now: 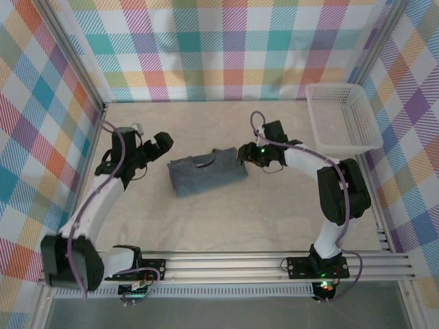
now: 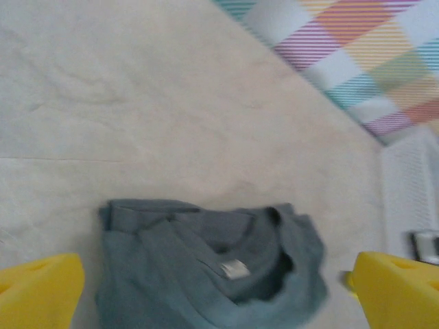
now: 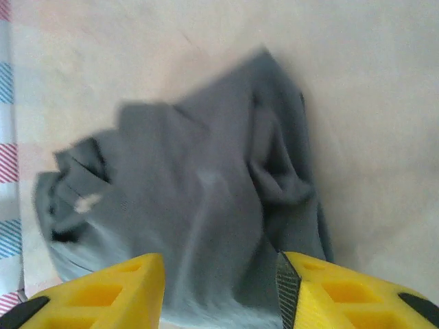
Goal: Fold the inside-out t-shirt
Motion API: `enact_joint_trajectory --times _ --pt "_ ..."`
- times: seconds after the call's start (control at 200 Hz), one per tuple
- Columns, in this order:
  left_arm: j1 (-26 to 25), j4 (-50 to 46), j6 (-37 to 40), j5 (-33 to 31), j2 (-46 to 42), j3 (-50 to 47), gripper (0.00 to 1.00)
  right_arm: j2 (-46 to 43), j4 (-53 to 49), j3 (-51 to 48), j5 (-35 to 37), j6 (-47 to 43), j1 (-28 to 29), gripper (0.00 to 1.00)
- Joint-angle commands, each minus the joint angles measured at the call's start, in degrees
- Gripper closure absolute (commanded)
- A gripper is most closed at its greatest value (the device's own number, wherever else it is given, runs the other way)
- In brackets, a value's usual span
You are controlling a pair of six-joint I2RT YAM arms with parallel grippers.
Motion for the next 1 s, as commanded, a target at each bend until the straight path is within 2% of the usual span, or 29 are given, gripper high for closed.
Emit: enact_joint_trajectory --times 0.0,0.13,0.27,0.295,0.335,0.4,0.465,0.525,0.595,0.675,0.76,0.845,0.93,0.995 --pt "-1.1 -11.5 2.7 -0.2 -7.5 -1.4 0.0 1.9 3.5 -1.9 0.6 8.1 4.4 0.61" --pt "-1.1 -17.3 3.9 -3.3 -13.3 -3.6 0.0 7.1 6.7 3.5 3.6 13.8 12.0 0.62" --pt "-1.1 -21.3 3.0 -9.9 -12.6 -3.7 0.0 19.0 10.0 17.6 6.9 23.4 18.3 0.7" --pt "-1.2 -21.6 2.6 -11.2 -12.0 -3.6 0.0 22.3 9.3 22.8 6.4 24.3 19.3 0.71" --pt "-1.0 -21.8 2.3 -13.3 -11.0 -3.5 0.01 27.3 7.1 31.8 3.9 23.1 20.3 0.68" --pt "-0.8 -21.5 1.8 -16.0 -9.3 -3.5 0.03 34.2 -2.6 48.6 -0.2 16.6 21.2 0.6" --pt "0.2 -19.2 1.7 -16.3 -7.8 -4.4 0.04 35.7 -5.2 55.9 -4.6 11.2 21.4 0.54" --pt "2.0 -16.1 1.1 -14.7 -5.8 -5.3 0.05 32.9 -3.1 53.9 -8.4 9.8 20.6 0.51" --pt "3.9 -13.4 0.1 -13.9 -2.6 -5.9 0.06 26.0 1.5 44.7 -10.8 11.4 18.4 0.5" --pt "5.9 -10.1 -0.4 -14.1 2.2 -5.9 0.08 14.9 7.4 29.6 -7.4 12.3 16.1 0.48" --pt "8.2 -10.3 -0.7 -17.4 8.5 -3.1 0.13 5.9 7.2 18.9 -3.5 10.7 14.7 0.46" --pt "10.5 -11.6 -2.3 -22.4 14.4 0.6 0.22 0.1 4.7 12.7 -2.1 8.3 14.3 0.45" --pt "11.6 -11.3 -3.8 -26.1 19.9 3.6 0.26 -3.4 4.3 8.1 -1.8 8.1 14.1 0.44" --pt "12.1 -9.0 -3.6 -25.8 24.2 5.4 0.27 -5.2 5.2 5.1 -2.4 9.7 14.0 0.43"
